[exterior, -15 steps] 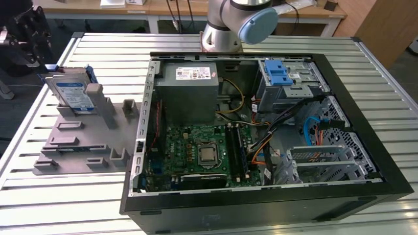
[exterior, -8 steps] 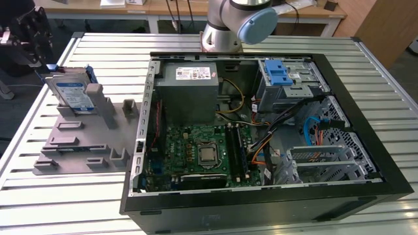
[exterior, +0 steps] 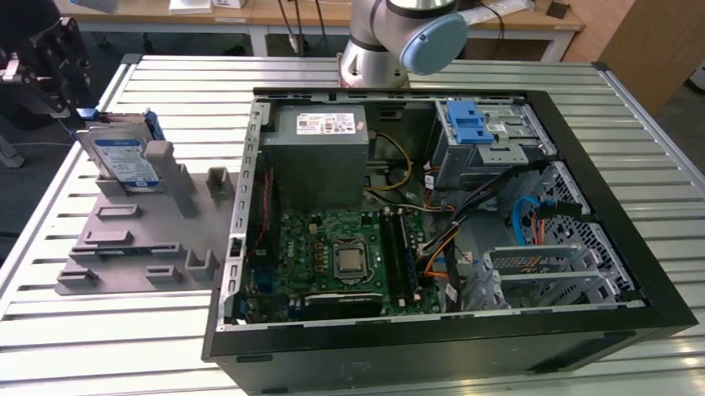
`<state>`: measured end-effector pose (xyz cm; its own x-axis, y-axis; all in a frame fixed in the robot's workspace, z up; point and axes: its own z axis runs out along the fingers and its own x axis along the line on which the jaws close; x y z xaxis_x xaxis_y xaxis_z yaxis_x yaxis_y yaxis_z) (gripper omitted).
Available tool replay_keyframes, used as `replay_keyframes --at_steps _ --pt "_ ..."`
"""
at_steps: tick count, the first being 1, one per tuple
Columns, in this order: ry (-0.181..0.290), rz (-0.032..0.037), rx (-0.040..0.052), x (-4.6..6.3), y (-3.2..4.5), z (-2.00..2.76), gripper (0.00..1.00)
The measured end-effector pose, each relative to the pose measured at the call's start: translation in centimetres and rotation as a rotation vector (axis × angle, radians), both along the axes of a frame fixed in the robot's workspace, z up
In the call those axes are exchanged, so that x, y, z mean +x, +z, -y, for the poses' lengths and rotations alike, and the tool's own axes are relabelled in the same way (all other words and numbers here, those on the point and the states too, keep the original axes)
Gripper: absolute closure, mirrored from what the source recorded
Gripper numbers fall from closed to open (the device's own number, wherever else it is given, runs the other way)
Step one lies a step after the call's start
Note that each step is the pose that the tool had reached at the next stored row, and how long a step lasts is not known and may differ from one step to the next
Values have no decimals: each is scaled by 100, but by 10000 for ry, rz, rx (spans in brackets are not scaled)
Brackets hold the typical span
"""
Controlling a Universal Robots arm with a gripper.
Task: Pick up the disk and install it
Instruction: 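Pick up the disk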
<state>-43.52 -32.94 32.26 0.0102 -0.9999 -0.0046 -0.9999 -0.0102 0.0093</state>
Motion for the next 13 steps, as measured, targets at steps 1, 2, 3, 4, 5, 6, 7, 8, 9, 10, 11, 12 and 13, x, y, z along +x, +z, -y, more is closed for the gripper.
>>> replay_keyframes --at_steps 1,2,3,4,5,6,7,8,9,10,11,12,13 --pt "-17 4 0 0 -10 0 47" --pt "-22 3 0 0 -19 0 47" --pt "-23 3 0 0 -28 0 47" --pt "-24 4 0 0 -35 0 47" --pt "-24 4 0 0 -43 0 47" --pt "-24 4 0 -1 -49 0 47" --pt "-25 5 0 -1 -56 1 47" --pt "-25 4 0 -2 -62 1 47" --pt "-26 4 0 -2 -71 3 47" --pt "-25 3 0 -2 -80 6 47" --pt "-24 5 0 -2 -90 8 47" --pt "-26 5 0 -2 -99 9 47" --pt "-25 4 0 -2 -108 10 47"
